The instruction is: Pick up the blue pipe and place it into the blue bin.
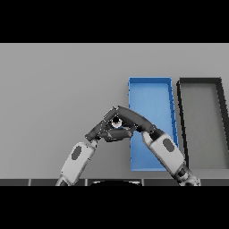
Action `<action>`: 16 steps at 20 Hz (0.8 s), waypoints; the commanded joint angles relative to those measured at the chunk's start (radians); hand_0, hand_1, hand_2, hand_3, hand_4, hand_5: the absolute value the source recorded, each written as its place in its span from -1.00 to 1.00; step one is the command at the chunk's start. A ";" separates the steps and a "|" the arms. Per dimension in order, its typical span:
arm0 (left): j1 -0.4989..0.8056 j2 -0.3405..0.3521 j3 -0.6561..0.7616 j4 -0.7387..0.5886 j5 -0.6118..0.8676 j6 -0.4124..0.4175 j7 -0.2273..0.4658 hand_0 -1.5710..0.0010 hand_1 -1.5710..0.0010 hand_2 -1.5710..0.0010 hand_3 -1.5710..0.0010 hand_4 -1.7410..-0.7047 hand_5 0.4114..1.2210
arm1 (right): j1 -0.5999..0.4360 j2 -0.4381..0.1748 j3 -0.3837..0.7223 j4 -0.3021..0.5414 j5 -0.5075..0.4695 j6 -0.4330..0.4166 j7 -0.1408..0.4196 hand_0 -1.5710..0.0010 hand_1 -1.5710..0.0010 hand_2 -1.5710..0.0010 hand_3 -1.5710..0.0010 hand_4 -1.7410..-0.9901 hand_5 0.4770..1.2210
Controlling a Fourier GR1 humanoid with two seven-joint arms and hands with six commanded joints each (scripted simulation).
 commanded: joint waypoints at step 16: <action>0.004 0.014 0.030 0.012 -0.105 -0.073 0.046 0.84 0.85 0.86 0.87 0.49 -0.42 | 0.015 -0.010 0.057 -0.039 0.043 -0.119 0.030 -1.00 -1.00 -1.00 -1.00 -1.00 0.99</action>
